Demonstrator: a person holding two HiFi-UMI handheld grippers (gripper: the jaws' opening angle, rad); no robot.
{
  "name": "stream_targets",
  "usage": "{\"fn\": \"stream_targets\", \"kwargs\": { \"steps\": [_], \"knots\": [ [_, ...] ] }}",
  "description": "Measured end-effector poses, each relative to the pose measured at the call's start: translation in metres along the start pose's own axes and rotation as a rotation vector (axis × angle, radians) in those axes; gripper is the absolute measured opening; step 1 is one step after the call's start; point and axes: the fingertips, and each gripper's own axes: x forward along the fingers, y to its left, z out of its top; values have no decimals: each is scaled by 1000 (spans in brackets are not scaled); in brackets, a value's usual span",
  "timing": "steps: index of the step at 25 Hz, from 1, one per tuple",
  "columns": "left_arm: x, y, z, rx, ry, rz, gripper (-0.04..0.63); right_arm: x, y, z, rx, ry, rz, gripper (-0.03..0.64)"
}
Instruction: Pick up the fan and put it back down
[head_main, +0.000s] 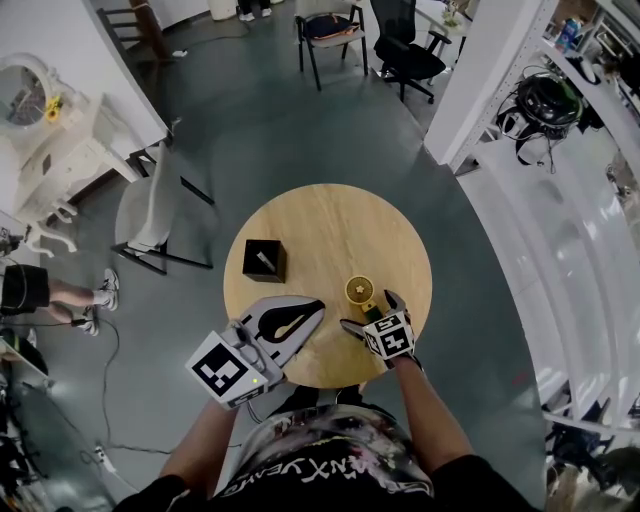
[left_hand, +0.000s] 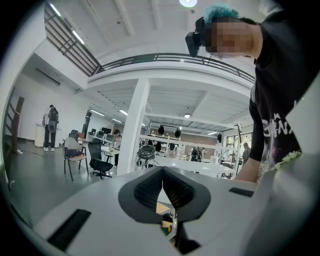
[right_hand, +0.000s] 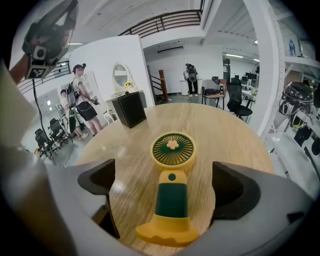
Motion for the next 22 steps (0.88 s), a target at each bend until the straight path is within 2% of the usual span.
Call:
{"fn": "stream_targets", "kwargs": {
  "steps": [12,22],
  "knots": [
    [-2,0,-1,-3,-2,0,18,16,-8,-21,1,81,-26,586],
    [-2,0,-4,-7,1,5,18,19,-9,-30,-25,104,-56,586]
  ]
}}
